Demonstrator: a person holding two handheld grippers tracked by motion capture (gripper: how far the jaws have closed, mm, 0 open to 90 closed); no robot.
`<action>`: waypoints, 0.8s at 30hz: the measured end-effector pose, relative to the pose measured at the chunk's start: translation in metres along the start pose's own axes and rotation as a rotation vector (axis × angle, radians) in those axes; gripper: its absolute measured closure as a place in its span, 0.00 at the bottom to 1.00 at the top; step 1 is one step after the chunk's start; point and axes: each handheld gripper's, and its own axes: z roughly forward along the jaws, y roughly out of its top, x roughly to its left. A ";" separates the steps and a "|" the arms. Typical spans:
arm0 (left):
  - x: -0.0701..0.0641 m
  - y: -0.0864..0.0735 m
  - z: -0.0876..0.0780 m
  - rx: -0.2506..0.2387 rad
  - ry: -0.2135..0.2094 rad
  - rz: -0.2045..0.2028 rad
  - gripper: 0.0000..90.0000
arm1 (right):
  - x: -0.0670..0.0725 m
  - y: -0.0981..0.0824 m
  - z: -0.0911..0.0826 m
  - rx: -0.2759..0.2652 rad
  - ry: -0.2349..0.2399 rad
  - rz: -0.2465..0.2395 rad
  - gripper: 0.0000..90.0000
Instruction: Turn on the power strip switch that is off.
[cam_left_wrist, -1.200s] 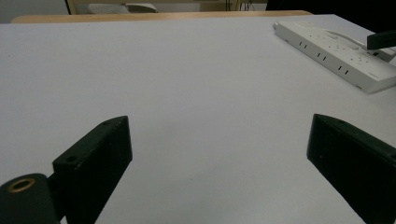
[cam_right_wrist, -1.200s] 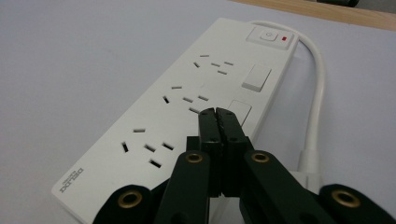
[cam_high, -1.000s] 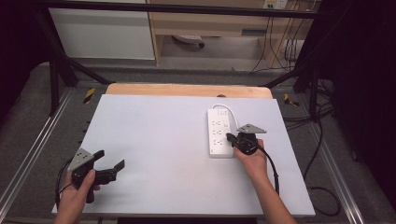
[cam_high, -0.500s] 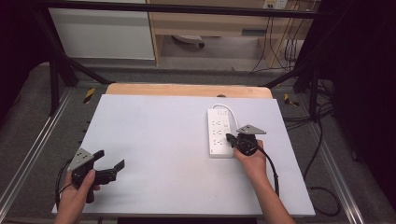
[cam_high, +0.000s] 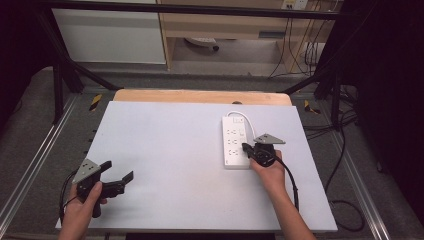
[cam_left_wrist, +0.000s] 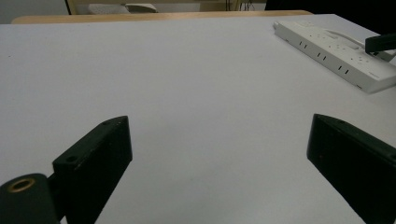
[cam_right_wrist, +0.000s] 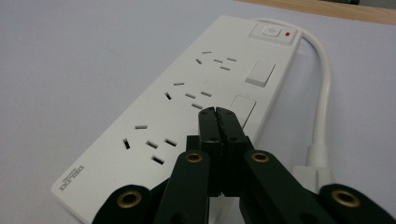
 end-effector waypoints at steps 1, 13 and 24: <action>0.000 0.000 0.000 0.000 0.000 0.000 0.07 | 0.000 0.000 0.000 0.000 0.000 0.000 1.00; 0.000 0.000 0.000 0.000 0.001 -0.001 0.07 | 0.000 -0.001 0.000 -0.004 0.000 -0.004 1.00; 0.000 0.000 0.000 -0.002 0.002 0.000 0.07 | -0.002 -0.001 0.002 -0.012 -0.002 0.010 1.00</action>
